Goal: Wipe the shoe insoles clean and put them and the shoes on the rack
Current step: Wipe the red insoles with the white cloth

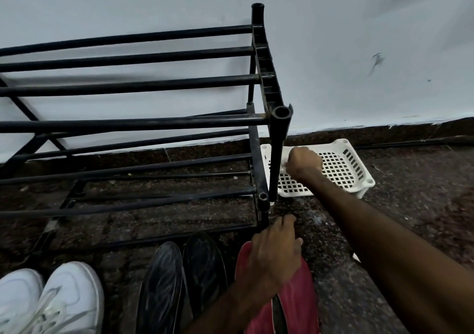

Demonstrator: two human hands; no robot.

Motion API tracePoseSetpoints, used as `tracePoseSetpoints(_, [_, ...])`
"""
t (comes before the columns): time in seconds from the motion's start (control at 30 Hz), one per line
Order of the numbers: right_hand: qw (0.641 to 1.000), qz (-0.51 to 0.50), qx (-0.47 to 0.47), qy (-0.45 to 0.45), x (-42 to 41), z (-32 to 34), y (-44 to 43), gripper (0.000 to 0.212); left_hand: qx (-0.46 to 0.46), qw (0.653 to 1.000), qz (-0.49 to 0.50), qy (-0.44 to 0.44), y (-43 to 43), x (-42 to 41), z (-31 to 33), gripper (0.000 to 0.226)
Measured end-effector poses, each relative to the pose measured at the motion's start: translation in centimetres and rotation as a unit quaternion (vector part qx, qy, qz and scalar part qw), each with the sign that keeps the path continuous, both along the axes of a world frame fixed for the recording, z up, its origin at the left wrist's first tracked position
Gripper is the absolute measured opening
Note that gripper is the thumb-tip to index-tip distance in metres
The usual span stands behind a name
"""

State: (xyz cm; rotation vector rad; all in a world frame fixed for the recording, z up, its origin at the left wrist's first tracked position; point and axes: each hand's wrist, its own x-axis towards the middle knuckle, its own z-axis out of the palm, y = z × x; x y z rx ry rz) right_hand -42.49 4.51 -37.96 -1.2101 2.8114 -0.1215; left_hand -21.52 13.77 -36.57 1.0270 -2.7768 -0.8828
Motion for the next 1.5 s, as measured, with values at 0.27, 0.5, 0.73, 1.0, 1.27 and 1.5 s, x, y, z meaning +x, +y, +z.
tracePoseSetpoints(0.27, [1.0, 0.004, -0.015, -0.026, -0.7, 0.3, 0.8, 0.034, -0.002, 1.0, 0.004, 0.011, 0.2, 0.5, 0.3, 0.043])
tracePoseSetpoints(0.5, [0.999, -0.001, 0.034, -0.025, 0.1, 0.9, -0.5, 0.047, -0.002, 1.0, 0.0, -0.009, 0.3, 0.4, 0.5, 0.043])
tracePoseSetpoints(0.73, [0.997, 0.006, 0.068, 0.019, 0.4, 1.7, -1.1, 0.037, -0.009, 1.0, -0.002, -0.013, 0.0, 0.3, 0.5, 0.043])
tracePoseSetpoints(1.0, [1.0, -0.011, -0.012, -0.026, -1.1, 1.5, -0.7, 0.03, -0.005, 1.0, 0.007, -0.001, -0.3, 0.5, 0.1, 0.046])
tracePoseSetpoints(1.27, [0.762, -0.1, -0.406, -0.495, 1.6, 3.7, 9.1, 0.014, 0.102, 0.985, 0.073, 0.115, 0.2, 2.7, -1.8, 0.029])
tracePoseSetpoints(1.5, [0.648, -0.144, -0.357, -0.657, 12.7, 1.2, 23.0, 0.023, 0.517, 0.799, 0.21, 0.225, 3.3, 5.3, -0.5, 0.03])
